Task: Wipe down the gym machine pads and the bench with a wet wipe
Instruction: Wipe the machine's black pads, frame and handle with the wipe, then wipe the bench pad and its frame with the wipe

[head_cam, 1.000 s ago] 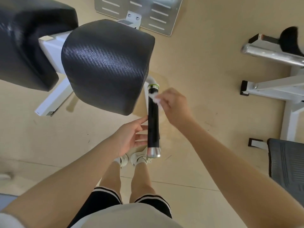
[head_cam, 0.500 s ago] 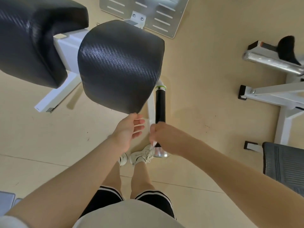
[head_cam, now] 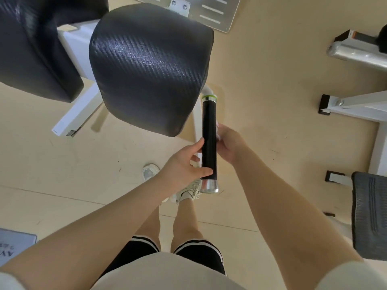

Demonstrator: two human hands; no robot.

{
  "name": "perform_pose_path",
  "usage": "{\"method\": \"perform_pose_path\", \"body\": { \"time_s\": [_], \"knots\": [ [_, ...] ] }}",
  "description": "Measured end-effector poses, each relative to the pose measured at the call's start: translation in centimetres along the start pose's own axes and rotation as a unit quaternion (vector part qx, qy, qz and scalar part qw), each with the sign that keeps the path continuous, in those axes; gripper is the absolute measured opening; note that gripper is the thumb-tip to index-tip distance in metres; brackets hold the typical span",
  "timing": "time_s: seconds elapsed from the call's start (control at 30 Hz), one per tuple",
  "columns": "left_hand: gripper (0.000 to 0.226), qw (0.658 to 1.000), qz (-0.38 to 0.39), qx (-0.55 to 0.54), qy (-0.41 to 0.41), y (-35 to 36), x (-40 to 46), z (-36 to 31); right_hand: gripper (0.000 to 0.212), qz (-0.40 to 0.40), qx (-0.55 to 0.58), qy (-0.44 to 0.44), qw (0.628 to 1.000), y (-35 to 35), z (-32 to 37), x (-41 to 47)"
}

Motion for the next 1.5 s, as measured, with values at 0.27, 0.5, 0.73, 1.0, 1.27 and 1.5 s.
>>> {"method": "perform_pose_path", "body": {
  "time_s": [0.27,0.5,0.73,1.0,1.27,1.5],
  "knots": [
    [0.075,0.998,-0.003,0.057,0.021,-0.1,-0.4,-0.2,0.034,0.062,-0.017,0.061,0.996,-2.0,-4.9,-6.9],
    [0.071,0.985,-0.005,0.170,-0.002,-0.2,-1.7,-2.3,0.022,0.032,-0.097,0.013,0.995,-3.3,-3.4,-11.0],
    [0.030,0.990,0.040,0.102,0.089,0.5,-6.1,-9.4,0.024,-0.104,-0.134,-0.246,0.954,-2.8,2.9,-20.2],
    [0.013,0.972,0.145,-0.053,0.178,2.8,-11.8,-15.7,0.020,-0.222,-0.133,-0.421,0.869,0.4,5.4,-28.4],
    [0.018,0.953,0.170,-0.010,0.250,3.8,-15.3,-18.8,0.014,-0.224,-0.191,-0.345,0.891,-2.9,5.2,-33.4],
    [0.019,0.930,0.202,0.098,0.291,8.0,-17.3,-20.9,0.015,-0.273,-0.197,-0.395,0.855,-10.1,8.4,-38.4]
  ]
}}
Point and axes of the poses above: each hand's wrist, its own x-axis towards the middle knuckle, its own y-axis out of the palm, z = x × y, the point moved 2 cm from there along x, towards the middle knuckle, and after that the axes turned 5 degrees about -y, right-handed, at the moved point
